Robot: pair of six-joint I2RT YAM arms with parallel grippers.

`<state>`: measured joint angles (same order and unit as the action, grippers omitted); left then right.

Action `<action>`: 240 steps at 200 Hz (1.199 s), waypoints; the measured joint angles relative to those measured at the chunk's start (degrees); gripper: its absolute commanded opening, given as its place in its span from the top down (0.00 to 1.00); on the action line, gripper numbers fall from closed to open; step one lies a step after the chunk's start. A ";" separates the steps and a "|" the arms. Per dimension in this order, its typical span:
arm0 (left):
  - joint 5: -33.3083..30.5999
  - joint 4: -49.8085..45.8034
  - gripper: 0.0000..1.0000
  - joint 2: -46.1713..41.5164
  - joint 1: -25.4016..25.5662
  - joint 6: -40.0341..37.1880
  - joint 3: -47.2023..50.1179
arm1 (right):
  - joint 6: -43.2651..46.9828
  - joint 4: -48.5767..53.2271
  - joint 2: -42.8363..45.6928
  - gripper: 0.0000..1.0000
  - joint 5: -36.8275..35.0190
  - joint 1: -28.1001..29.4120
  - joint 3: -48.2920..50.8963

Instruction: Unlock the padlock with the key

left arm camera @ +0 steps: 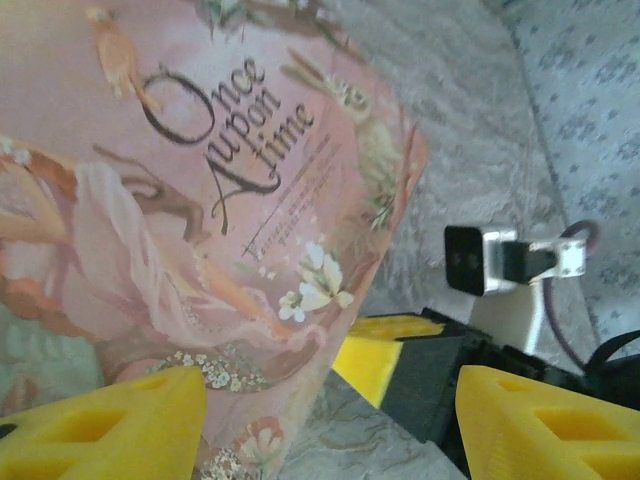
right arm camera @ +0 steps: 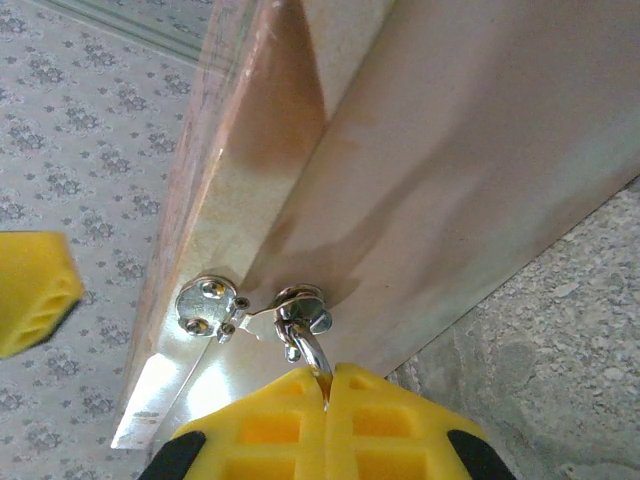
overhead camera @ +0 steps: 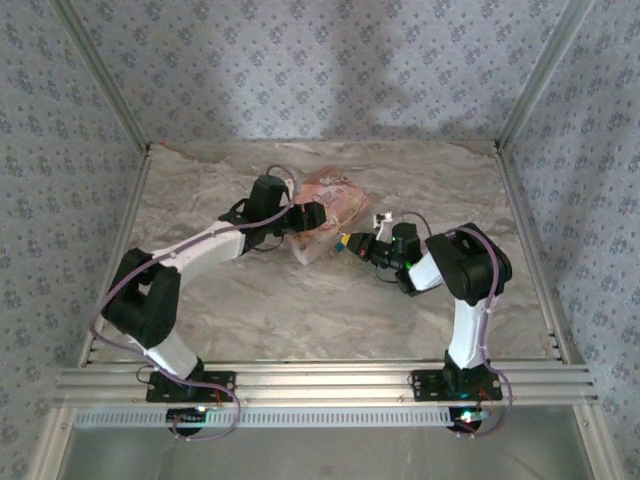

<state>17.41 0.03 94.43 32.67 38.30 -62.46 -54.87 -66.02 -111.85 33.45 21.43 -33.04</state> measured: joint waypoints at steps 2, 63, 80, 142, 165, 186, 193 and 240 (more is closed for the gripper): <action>0.07 0.00 0.33 0.31 0.04 0.00 0.00 | -0.02 0.11 0.02 1.00 0.02 0.00 -0.02; 0.81 0.02 0.33 2.08 0.46 0.02 0.26 | -1.05 3.48 1.36 1.00 0.87 -0.96 -0.76; 0.81 0.61 0.33 2.10 0.46 -0.15 0.92 | -1.55 3.96 1.44 1.00 1.05 -1.18 -1.01; 0.79 3.89 0.33 2.01 0.46 -0.20 2.69 | -2.36 5.42 1.75 1.00 1.73 -2.21 -1.75; 0.79 4.87 0.33 1.75 0.26 -0.13 3.34 | -2.19 7.13 2.86 1.00 1.62 -2.89 -1.75; 1.18 6.25 0.32 1.33 -0.13 0.13 4.33 | -1.11 9.79 5.09 1.00 1.09 -3.72 -1.66; 1.31 6.54 0.32 1.20 -0.33 0.22 4.61 | -0.68 10.73 6.10 1.00 0.81 -4.04 -1.53; 2.01 6.01 0.26 -0.85 -2.84 0.76 5.75 | 5.68 21.88 16.11 1.00 -0.48 -6.12 -0.37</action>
<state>19.42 6.04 93.58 29.82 39.07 -56.71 -49.19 -44.14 -95.74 32.97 15.31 -33.41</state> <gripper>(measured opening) 0.720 0.061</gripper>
